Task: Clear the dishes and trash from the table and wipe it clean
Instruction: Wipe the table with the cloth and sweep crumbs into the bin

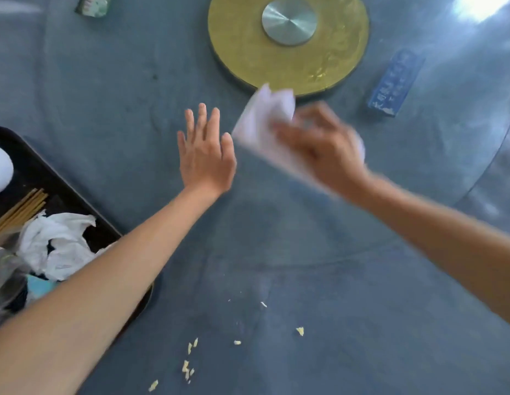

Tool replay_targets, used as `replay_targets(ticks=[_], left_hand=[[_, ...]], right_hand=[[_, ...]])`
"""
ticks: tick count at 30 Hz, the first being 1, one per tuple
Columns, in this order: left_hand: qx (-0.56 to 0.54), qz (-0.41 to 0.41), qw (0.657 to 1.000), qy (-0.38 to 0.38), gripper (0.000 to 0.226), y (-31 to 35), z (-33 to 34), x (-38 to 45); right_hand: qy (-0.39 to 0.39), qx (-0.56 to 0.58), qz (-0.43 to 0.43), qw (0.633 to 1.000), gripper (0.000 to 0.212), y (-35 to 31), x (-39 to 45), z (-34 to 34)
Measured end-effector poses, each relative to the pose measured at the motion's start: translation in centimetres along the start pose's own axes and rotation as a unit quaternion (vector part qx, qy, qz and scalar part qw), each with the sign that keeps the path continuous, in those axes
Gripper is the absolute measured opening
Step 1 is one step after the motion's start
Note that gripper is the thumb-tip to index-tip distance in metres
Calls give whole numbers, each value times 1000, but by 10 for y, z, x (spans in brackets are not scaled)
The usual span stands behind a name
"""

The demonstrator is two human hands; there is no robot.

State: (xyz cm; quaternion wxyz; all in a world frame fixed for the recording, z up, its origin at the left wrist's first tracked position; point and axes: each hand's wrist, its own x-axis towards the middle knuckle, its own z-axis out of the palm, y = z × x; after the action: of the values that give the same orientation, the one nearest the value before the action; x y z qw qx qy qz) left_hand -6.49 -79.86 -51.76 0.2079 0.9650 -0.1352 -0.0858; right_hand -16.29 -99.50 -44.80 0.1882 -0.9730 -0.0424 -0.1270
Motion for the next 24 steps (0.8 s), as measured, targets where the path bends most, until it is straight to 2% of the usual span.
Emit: replay_targets(ticks=[2, 5, 7, 9, 11, 13, 15, 18, 20, 22, 24], left_hand=[[32, -10, 999, 21, 57, 8, 14, -21], [74, -7, 996, 39, 58, -1, 18, -18], [76, 4, 997, 33, 57, -10, 16, -12], [68, 22, 997, 31, 57, -18, 13, -6], [71, 32, 996, 36, 56, -28, 9, 1], [69, 46, 996, 28, 56, -37, 3, 10], [67, 61, 996, 15, 56, -46, -4, 20], [86, 82, 993, 6, 55, -56, -20, 32], [122, 98, 987, 22, 52, -54, -28, 32], [99, 100, 990, 31, 51, -38, -28, 20], [37, 81, 996, 9, 55, -10, -16, -4]], right_hand=[[39, -45, 72, 996, 31, 42, 53, -9], [9, -97, 139, 985, 39, 95, 94, 11], [2, -104, 189, 976, 41, 99, 97, 35], [4, -93, 208, 974, 35, 75, 83, 47], [-41, -53, 162, 985, 38, 42, 46, 54], [-112, -3, 49, 992, 53, 0, -15, 58], [-164, 63, -94, 980, 63, -40, -80, 63], [-204, 91, -209, 952, 65, -53, -115, 59], [-162, 113, -199, 960, 56, -43, -97, 42], [-68, 89, -124, 986, 44, -17, -60, 25], [11, 8, -21, 1000, 33, 18, -7, 7]])
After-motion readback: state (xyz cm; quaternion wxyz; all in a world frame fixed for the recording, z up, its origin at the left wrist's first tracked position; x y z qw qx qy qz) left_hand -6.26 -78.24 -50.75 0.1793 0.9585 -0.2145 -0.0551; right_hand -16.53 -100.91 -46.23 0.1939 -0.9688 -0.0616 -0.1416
